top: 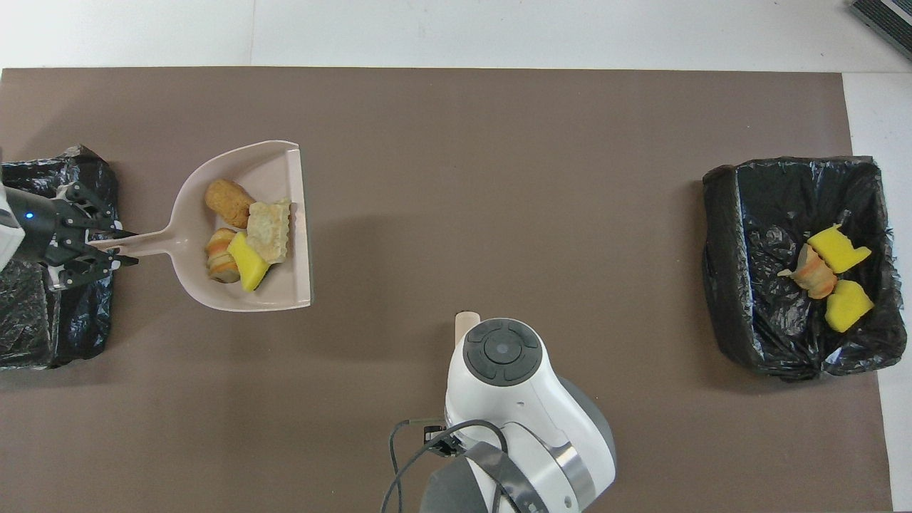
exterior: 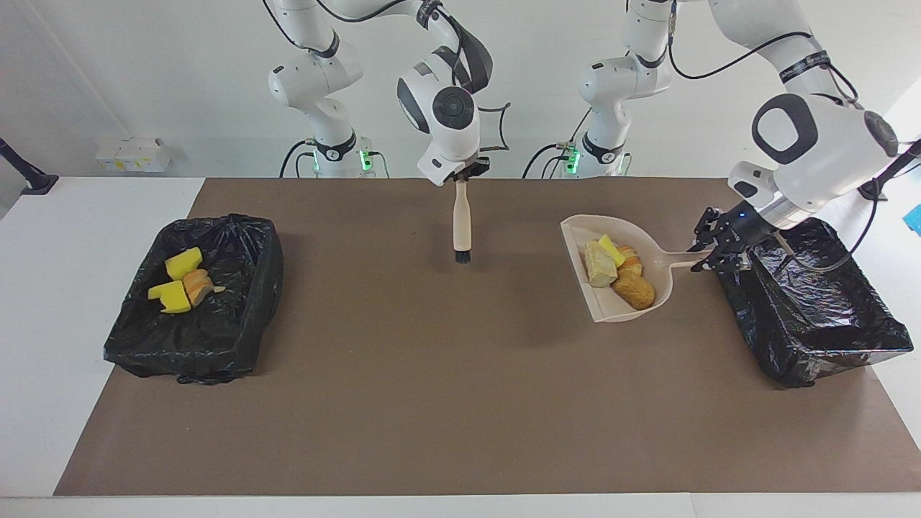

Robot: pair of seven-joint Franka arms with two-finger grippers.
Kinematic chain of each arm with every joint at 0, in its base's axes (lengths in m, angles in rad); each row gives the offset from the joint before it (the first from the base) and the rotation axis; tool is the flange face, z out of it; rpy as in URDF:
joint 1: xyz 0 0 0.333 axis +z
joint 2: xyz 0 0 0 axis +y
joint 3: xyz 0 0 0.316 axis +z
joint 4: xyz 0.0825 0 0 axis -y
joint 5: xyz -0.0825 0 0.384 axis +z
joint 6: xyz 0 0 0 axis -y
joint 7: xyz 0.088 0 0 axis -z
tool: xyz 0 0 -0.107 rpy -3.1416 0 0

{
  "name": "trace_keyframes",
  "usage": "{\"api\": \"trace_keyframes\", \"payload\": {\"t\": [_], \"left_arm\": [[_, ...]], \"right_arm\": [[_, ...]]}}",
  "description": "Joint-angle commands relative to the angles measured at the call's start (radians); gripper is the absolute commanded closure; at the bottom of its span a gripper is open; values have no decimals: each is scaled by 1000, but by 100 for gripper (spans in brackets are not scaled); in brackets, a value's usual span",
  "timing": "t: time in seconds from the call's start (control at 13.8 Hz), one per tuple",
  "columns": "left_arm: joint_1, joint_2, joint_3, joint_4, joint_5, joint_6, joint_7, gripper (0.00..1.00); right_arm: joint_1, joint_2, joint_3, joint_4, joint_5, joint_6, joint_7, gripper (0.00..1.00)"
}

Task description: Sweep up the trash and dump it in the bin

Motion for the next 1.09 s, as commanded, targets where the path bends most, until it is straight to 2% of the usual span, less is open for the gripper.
{"api": "trace_keyframes", "payload": {"t": [0.0,0.29,0.36,0.58,0.8,1.01], "left_arm": [[125,35,-8,78,1,-77,106,100],[317,50,-8,138,20,-128,203,100],[339,55,-6,158,74,-129,218,100],[365,104,-6,244,237,-117,293,100],[384,161,-6,337,349,-70,338,100],[384,230,-6,443,458,-8,327,100]], "right_arm": [[45,45,-2,-12,24,81,53,100],[65,42,-2,-51,15,97,12,100],[65,45,-2,-55,15,106,16,100],[68,49,-2,-77,15,148,6,100],[68,49,-2,-82,15,166,-20,90],[67,54,-4,-83,12,180,-60,90]]}}
